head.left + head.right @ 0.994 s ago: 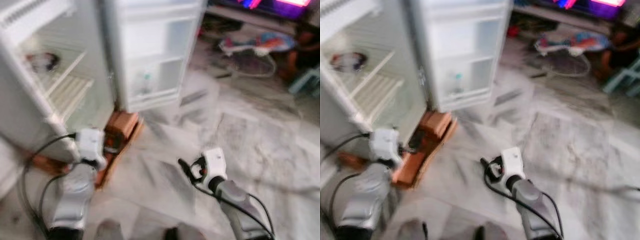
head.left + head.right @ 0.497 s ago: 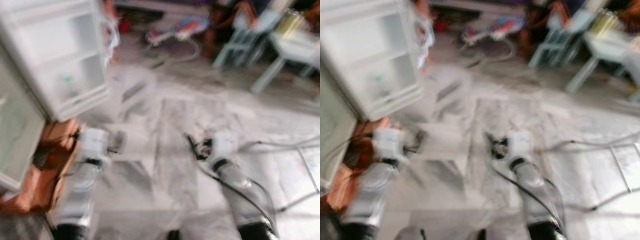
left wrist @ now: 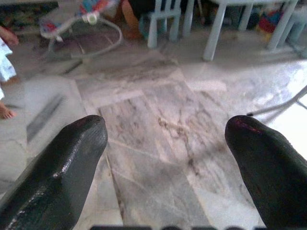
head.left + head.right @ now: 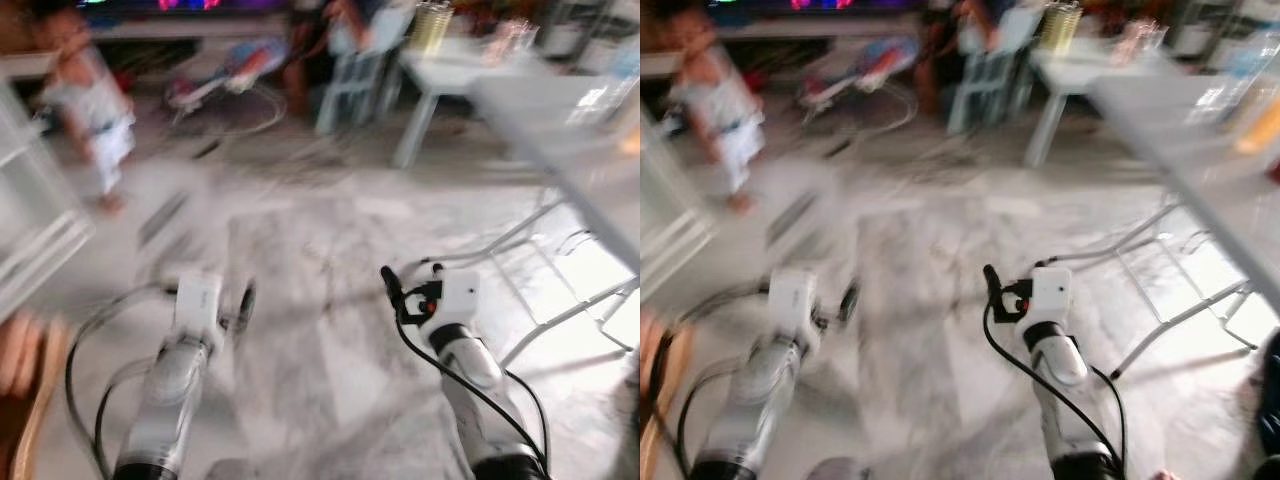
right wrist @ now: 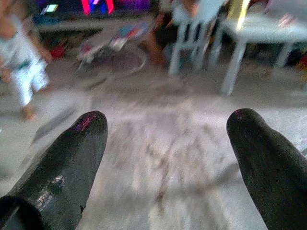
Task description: Restocking fridge
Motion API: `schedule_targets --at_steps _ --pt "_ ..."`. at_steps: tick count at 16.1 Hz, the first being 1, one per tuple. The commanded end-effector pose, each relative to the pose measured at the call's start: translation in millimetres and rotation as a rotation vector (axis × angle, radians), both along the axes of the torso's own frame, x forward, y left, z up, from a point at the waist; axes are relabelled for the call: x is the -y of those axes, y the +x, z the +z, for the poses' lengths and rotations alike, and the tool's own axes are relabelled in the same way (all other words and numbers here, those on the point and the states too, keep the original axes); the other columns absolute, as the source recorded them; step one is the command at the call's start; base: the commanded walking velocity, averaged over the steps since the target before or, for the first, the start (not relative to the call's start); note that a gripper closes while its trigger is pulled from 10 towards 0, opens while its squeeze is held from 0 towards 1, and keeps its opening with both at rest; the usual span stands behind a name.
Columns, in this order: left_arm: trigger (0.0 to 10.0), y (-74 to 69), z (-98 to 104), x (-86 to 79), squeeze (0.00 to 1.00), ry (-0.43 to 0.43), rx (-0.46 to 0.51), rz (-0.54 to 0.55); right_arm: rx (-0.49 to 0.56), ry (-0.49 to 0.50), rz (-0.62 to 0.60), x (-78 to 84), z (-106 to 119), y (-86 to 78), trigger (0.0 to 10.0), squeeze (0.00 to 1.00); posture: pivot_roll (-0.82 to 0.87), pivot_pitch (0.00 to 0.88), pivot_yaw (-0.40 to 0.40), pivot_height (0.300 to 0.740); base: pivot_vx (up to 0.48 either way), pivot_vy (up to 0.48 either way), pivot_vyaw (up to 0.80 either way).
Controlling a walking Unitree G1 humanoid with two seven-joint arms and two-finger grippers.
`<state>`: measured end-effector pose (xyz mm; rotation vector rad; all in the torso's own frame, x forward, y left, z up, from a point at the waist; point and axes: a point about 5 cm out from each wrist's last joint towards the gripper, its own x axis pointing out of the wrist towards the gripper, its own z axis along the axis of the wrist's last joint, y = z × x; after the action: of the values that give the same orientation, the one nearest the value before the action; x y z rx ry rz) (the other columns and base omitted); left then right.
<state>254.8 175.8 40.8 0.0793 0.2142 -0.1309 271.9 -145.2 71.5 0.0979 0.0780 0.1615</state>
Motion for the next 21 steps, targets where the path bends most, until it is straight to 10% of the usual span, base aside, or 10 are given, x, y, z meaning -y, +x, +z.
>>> schedule_targets --at_steps 1,21 --pt "10.0 -0.4 5 -8.4 0.00 0.004 0.026 0.034 0.029 0.011 -0.007 -0.5 6 1.6 10.0 0.00 0.07 0.067 -0.083 0.740 0.480 0.000 -0.80" --pt "10.0 17.2 79 -2.2 0.00 -0.029 0.289 0.138 0.197 0.004 -0.025 4.5 53 4.5 10.0 0.00 0.07 0.111 -0.062 0.740 0.472 0.014 -0.80"
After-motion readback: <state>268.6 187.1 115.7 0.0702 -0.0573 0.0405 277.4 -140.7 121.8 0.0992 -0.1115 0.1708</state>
